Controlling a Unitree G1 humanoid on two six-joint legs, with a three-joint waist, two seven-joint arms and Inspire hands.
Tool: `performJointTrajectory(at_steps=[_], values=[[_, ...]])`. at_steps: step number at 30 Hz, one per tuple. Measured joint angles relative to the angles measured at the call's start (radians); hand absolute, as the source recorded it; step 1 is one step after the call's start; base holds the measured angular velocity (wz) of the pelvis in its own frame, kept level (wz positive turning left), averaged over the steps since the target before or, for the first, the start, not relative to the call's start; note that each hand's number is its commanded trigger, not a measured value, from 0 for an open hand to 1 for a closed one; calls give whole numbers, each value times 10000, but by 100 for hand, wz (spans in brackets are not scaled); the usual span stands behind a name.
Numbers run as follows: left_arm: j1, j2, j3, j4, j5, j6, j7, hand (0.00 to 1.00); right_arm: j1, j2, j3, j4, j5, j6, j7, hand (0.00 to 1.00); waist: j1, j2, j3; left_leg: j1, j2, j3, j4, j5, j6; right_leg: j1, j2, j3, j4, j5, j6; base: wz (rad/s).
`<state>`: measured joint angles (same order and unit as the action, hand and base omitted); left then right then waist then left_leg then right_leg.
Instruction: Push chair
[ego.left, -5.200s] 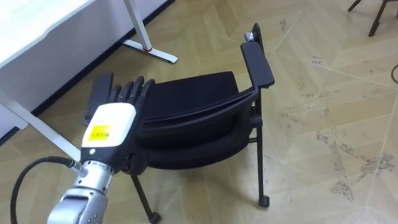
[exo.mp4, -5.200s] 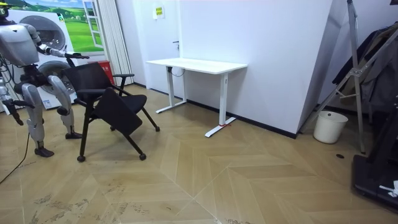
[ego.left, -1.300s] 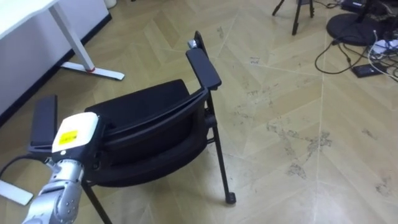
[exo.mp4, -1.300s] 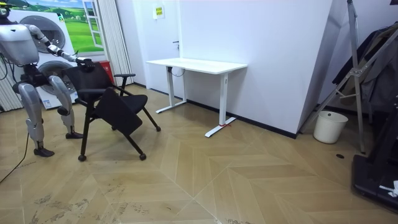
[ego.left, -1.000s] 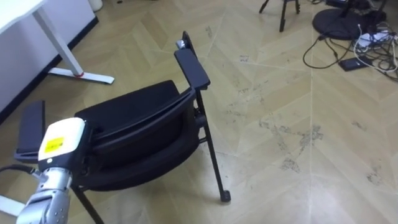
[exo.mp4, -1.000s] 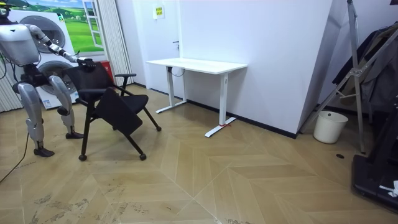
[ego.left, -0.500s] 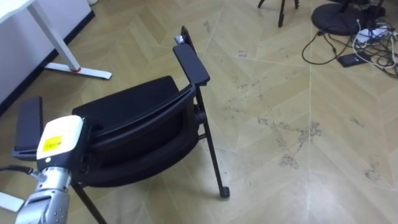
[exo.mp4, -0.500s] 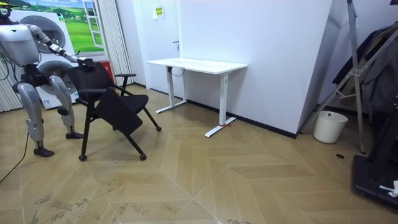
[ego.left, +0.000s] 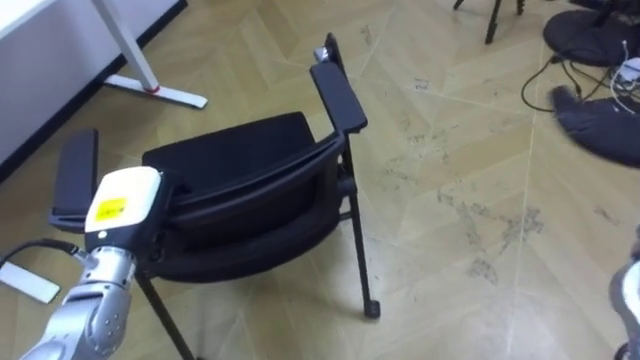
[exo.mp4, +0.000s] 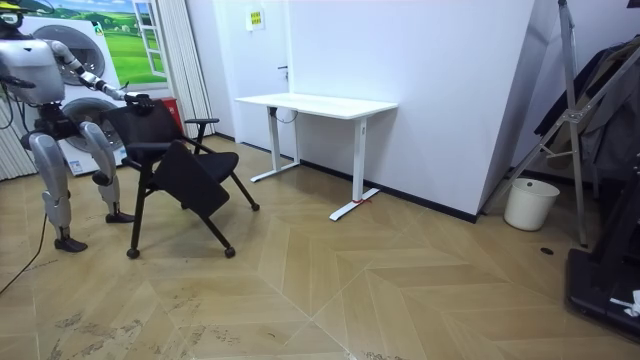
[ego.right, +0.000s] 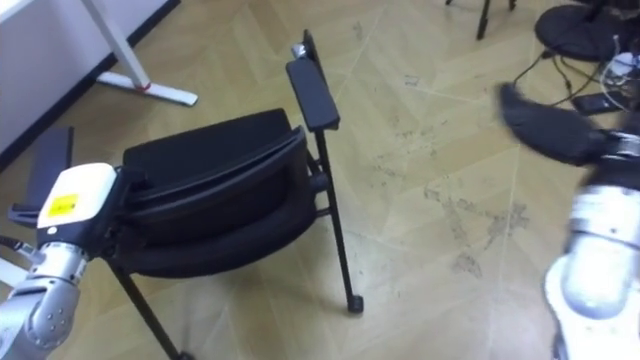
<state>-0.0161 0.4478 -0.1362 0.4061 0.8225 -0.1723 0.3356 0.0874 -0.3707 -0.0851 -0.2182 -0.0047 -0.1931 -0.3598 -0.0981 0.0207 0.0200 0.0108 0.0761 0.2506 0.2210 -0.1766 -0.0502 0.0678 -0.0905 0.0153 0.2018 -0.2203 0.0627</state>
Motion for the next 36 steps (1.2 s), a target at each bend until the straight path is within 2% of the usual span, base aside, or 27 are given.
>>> performJointTrajectory(at_steps=[2,9,12,17,21,23,29,36], values=[[-178,-35,-164,64,81,-4,-16,100,-146,-40,494,98,-206,-13,397,0,272,-6,3,9,2,-15,-6,0,0,7,5,-17,-2,0,-1,0],[-362,-105,-290,61,235,-97,-159,100,-465,-80,1516,225,-829,-7,1684,0,499,-28,-8,17,1,-180,-64,5,-7,59,4,-366,9,1,-1,6],[-439,-137,-289,42,398,-172,-238,100,-718,-88,1635,235,-969,-15,2199,0,563,-120,-14,60,-1,-309,-91,15,-23,136,3,-513,-6,1,-2,10],[-511,-229,-289,-55,611,-230,-431,100,-897,-107,1754,555,-1322,-24,2676,0,735,-244,-73,124,-1,-368,-123,15,-23,221,2,-724,-22,6,-8,2],[-525,-231,-341,-66,615,-233,-461,100,-906,-138,1898,624,-1410,-23,2829,0,767,-247,-73,184,-3,-406,-168,15,-23,291,2,-819,-22,7,-9,1],[-526,-225,-358,-88,612,-228,-503,100,-972,-177,1921,740,-1680,-16,2912,0,754,-270,-62,200,-3,-461,-173,15,-23,358,-7,-1037,-22,8,-11,6],[-532,-172,-358,-119,629,-338,-530,100,-1658,-356,2270,998,-3227,-12,3389,0,794,-348,-61,200,-5,-509,-184,19,-30,324,-7,-1127,-28,8,-11,1],[-591,-87,-359,-122,654,-432,-571,100,-1672,-408,2566,997,-4089,-11,3837,0,799,-444,-55,209,-7,-620,-189,28,-46,393,-7,-1288,-70,8,-11,3]])
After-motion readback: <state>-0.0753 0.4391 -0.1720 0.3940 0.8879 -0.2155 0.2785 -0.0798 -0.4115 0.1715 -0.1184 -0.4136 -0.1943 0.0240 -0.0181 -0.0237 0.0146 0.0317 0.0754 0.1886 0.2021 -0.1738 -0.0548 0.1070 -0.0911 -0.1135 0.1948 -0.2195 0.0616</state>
